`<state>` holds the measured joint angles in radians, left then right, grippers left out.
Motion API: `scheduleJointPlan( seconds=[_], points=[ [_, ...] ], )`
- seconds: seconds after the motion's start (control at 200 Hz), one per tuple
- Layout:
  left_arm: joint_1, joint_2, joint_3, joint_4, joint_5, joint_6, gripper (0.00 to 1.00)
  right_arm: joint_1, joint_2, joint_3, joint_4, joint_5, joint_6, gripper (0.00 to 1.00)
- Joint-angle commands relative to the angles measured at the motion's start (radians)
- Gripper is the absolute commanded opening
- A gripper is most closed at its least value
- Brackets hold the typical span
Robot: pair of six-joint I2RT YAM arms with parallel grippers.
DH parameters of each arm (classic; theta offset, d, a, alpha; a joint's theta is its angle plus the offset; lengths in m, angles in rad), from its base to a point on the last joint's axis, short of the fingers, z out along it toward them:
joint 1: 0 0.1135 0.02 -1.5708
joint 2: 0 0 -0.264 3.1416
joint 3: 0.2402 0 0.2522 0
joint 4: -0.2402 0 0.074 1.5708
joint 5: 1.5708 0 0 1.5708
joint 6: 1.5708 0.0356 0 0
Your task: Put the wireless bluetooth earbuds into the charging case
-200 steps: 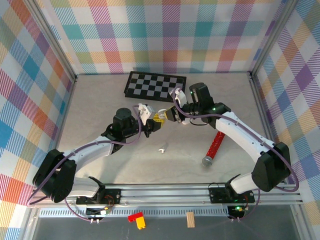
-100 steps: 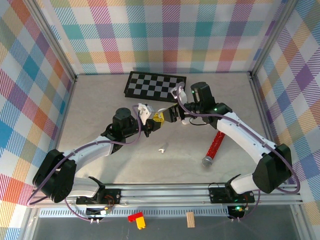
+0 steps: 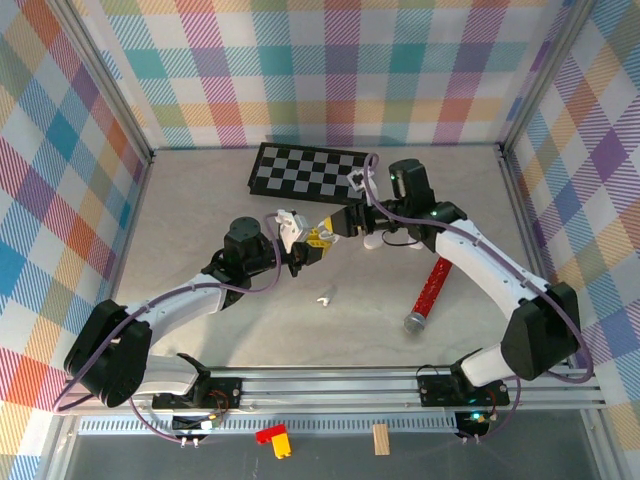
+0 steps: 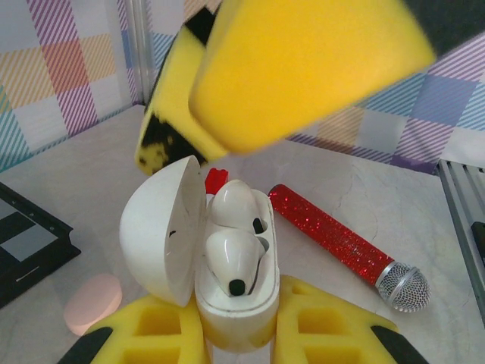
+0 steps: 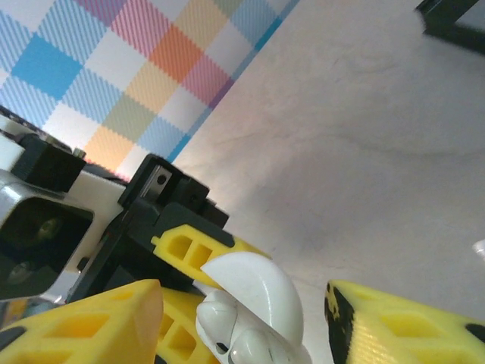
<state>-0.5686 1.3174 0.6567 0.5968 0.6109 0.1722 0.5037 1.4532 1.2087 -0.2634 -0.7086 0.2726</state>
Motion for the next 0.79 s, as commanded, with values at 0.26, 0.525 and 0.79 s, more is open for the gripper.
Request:
scheduleJointPlan(
  seconds=[0.26,0.525,0.79],
  points=[
    [-0.001,-0.012,-0.005,0.036,0.013,-0.014,0.00,-0.002,-0.027,-0.009,0.069,-0.156,-0.037,0.43],
    [-0.001,0.000,0.019,-0.011,0.029,-0.019,0.00,-0.003,-0.067,-0.058,0.120,-0.148,-0.081,0.46],
    [0.001,0.003,0.030,-0.007,0.053,-0.043,0.00,-0.006,-0.118,-0.123,0.175,-0.076,-0.143,0.60]
  ],
)
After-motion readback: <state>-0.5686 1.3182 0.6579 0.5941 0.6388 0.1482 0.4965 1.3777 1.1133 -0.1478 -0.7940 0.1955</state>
